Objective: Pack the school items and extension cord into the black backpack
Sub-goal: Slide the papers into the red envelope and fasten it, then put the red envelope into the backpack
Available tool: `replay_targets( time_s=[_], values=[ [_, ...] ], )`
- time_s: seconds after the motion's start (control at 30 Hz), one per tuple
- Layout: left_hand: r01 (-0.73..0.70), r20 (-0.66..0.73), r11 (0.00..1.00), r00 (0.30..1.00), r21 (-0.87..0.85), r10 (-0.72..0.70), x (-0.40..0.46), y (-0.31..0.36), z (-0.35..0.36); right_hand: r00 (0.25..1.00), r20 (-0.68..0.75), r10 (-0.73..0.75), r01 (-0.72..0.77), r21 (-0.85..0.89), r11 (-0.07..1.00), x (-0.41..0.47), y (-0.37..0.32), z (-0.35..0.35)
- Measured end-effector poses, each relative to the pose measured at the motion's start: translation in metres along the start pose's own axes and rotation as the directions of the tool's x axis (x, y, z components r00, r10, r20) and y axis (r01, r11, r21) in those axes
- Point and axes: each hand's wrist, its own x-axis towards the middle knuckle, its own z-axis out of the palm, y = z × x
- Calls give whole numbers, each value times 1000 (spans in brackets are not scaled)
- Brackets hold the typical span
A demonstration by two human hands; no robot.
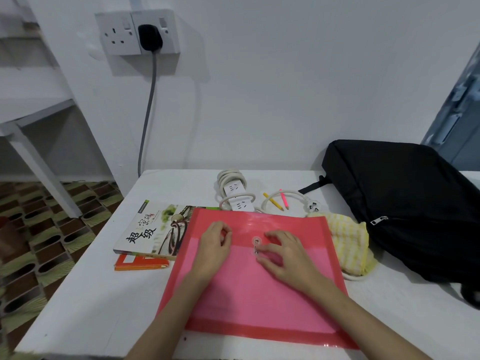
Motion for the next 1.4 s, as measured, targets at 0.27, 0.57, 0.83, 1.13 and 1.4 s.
replay_targets(
  time_s=[0.27,0.57,0.83,1.13,1.4],
  values=[
    [185,-187,889,976,419,-115,3,5,-15,988,-51,143,-127,241,962,7,7,-24],
    [361,-286,929,902,82,-325,2,2,-30,959,88,271,-278,78,958,45,16,-53],
    [-185,-400,923,916,-336,38,28,37,-69,956,160,245,-272,176,946,81,-20,-106],
    [-303,-74,816,949,-492,308,101,117,-61,940,-35,338,-313,303,900,42,-25,-194],
    [-142,248,839,917,-525,311,76,159,39,741,-318,591,-550,217,806,-65,55,-248]
  ],
)
